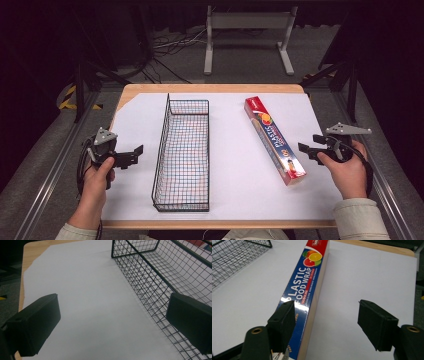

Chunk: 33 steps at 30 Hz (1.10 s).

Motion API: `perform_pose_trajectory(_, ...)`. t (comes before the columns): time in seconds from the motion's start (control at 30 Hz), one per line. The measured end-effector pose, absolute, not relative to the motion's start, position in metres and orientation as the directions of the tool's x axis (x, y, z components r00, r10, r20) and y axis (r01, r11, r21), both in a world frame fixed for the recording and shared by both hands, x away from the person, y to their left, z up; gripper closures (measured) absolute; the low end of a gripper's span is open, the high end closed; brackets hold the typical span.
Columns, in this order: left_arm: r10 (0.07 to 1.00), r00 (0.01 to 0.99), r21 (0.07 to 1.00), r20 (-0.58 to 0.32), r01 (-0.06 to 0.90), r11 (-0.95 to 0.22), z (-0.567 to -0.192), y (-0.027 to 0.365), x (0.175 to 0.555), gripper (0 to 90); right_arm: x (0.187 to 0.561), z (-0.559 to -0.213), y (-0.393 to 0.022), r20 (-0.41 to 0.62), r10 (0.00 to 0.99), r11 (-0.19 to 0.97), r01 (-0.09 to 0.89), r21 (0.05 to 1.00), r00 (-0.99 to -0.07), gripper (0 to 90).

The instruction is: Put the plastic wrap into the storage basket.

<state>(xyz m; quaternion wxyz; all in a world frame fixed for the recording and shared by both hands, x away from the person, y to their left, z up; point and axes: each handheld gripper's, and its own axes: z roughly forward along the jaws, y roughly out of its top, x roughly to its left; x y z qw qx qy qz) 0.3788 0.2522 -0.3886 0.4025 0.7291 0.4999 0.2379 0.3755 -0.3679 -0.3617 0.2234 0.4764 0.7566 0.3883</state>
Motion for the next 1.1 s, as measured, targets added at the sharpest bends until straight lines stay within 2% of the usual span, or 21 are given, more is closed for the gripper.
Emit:
perform_pose_trajectory(0.23,0.917,0.395,0.829,-0.056,0.531,-0.178,-0.386,0.251,0.375,0.1,0.381,-0.346,-0.354,0.037,0.882,0.243,0.522,0.818,-0.469,29.0)
perform_pose_trajectory(0.57,0.912,0.407,0.819,-0.045,0.538,-0.200,-0.387,0.249,0.374,0.1,0.400,-0.333,-0.326,0.039,0.874,0.263,0.541,0.799,-0.484,26.6)
perform_pose_trajectory(0.9,0.916,0.398,0.818,-0.043,0.541,-0.197,-0.388,0.251,0.373,0.1,0.424,-0.328,-0.304,0.034,0.861,0.303,0.566,0.767,-0.508,24.5)
perform_pose_trajectory(1.0,0.916,0.399,0.817,-0.044,0.542,-0.197,-0.389,0.251,0.373,0.1,0.429,-0.329,-0.300,0.078,0.855,0.267,0.563,0.782,-0.512,23.3)
perform_pose_trajectory(1.1,0.914,0.404,0.814,-0.044,0.545,-0.201,-0.390,0.250,0.373,0.1,0.436,-0.331,-0.296,0.075,0.853,0.268,0.557,0.786,-0.516,22.4)
